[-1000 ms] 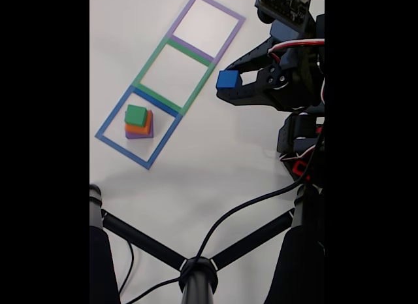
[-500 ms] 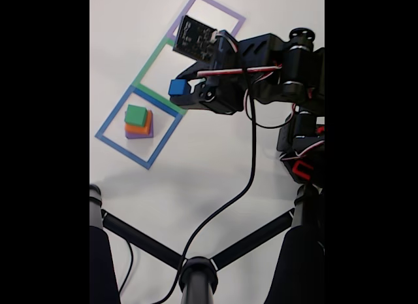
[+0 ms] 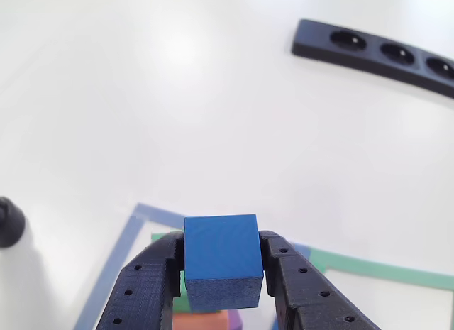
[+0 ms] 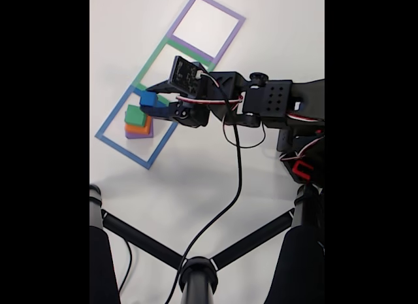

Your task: Tower of hanoi

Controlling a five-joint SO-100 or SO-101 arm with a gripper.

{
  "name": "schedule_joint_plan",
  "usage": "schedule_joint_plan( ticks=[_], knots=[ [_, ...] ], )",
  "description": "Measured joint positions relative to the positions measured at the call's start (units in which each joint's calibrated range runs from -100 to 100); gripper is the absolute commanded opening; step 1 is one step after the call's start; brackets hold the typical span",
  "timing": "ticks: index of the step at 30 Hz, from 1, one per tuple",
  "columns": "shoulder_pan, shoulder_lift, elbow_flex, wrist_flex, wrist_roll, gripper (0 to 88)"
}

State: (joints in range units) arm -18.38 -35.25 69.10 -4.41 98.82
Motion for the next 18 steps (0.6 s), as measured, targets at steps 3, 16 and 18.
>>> schedule_joint_plan(
  ticks=[3, 16, 18],
  knots=[
    [0.0, 3.63, 0.61, -5.14, 0.0, 3.3],
    [-2.37, 12.92, 1.04, -17.58, 0.0, 3.5],
    [-2.37, 14.01, 1.04, -18.94, 0.0, 3.5]
  ],
)
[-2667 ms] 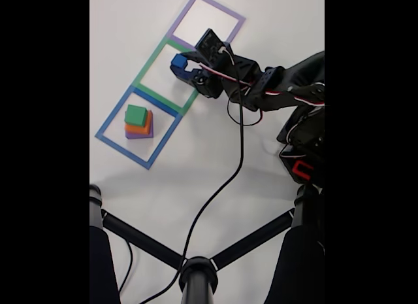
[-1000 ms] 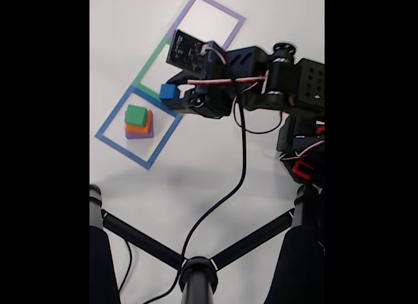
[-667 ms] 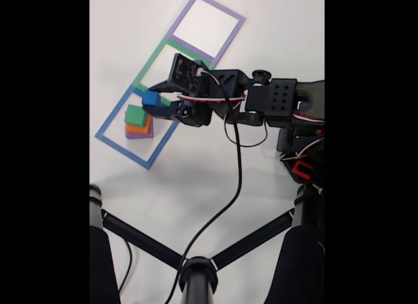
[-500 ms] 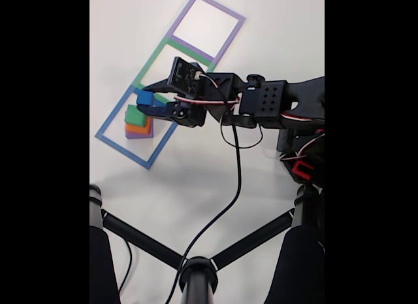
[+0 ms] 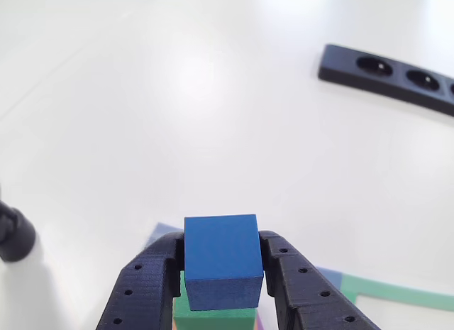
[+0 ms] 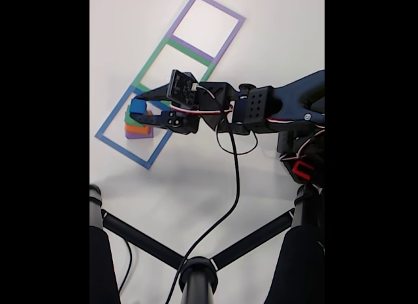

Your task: Tower of hanoi

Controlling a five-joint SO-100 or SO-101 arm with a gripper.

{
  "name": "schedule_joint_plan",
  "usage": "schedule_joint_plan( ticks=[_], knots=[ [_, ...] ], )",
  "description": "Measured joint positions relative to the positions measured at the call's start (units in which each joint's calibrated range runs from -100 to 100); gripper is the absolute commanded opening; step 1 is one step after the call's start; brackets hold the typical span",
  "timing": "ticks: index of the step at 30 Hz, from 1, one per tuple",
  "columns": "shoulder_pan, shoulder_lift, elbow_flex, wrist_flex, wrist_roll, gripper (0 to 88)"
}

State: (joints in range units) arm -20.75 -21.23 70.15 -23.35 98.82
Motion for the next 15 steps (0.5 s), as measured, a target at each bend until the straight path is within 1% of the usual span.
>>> schedule_joint_plan(
  ticks=[6, 15],
  knots=[
    [0.0, 2.79, 0.0, -2.97, 0.0, 3.5],
    [0.0, 5.4, 0.0, -4.17, 0.0, 3.7]
  ],
)
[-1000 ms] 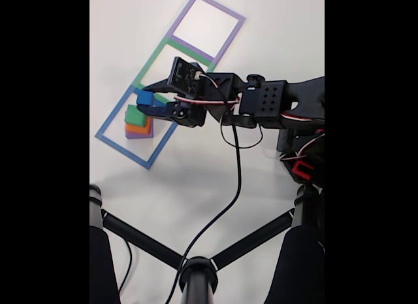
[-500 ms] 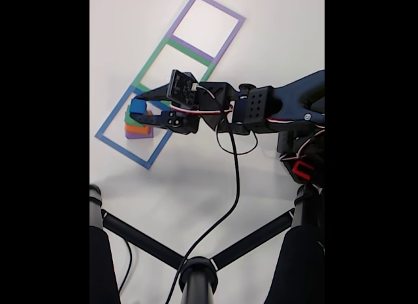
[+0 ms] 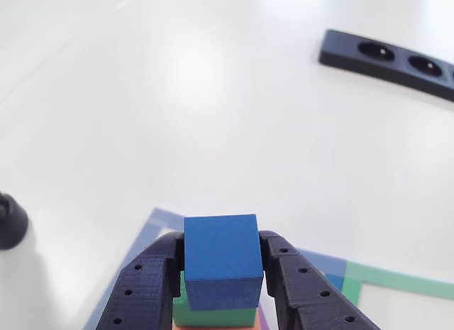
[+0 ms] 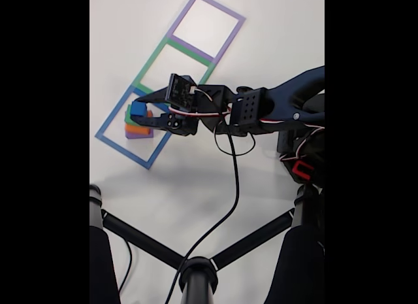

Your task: Tower of hanoi

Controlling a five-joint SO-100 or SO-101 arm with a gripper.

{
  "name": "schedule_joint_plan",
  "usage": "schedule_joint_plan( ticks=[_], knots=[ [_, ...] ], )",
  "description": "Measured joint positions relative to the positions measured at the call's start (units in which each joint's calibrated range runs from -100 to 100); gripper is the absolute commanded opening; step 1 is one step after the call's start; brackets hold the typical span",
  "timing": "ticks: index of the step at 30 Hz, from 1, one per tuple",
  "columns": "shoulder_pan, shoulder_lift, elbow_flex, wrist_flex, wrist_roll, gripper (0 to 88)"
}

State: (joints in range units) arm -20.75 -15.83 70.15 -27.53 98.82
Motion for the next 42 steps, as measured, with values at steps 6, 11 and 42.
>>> schedule_joint_plan(
  ticks=[6, 11, 42],
  knots=[
    [0.0, 1.35, -0.17, -1.04, 0.0, 3.8],
    [0.0, 2.36, -0.96, -1.12, -0.2, 3.8],
    [0.0, 3.97, -2.79, -1.69, -0.2, 18.4]
  ],
)
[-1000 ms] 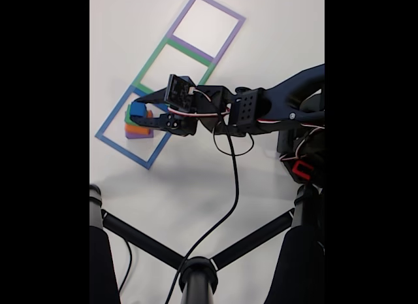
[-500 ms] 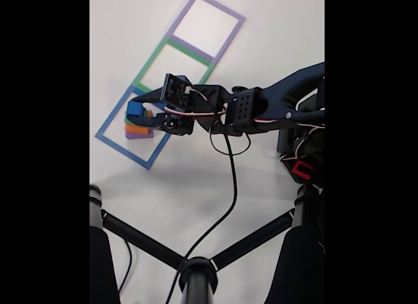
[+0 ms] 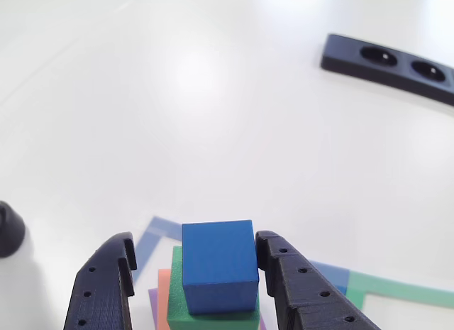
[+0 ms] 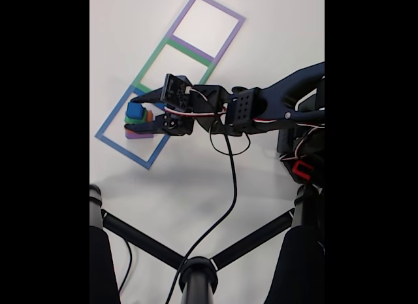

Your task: Tower of hanoi

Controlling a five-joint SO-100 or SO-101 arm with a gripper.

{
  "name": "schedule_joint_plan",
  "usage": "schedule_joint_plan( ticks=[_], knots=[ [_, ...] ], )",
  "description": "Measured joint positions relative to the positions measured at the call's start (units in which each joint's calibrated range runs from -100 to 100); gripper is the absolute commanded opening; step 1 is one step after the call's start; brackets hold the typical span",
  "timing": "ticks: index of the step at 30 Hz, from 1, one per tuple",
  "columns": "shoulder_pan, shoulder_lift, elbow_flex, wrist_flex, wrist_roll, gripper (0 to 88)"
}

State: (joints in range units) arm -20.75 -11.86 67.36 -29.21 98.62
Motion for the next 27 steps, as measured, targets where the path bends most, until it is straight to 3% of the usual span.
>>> schedule_joint_plan(
  ticks=[7, 12, 15, 27],
  knots=[
    [0.0, -1.77, -2.61, 2.89, 0.0, 14.7],
    [0.0, -5.99, -9.49, 12.44, 0.99, 7.6],
    [0.0, -11.06, -12.79, 21.59, 0.99, 0.1],
    [2.46, -32.25, -24.19, 68.38, 0.99, 0.0]
  ],
)
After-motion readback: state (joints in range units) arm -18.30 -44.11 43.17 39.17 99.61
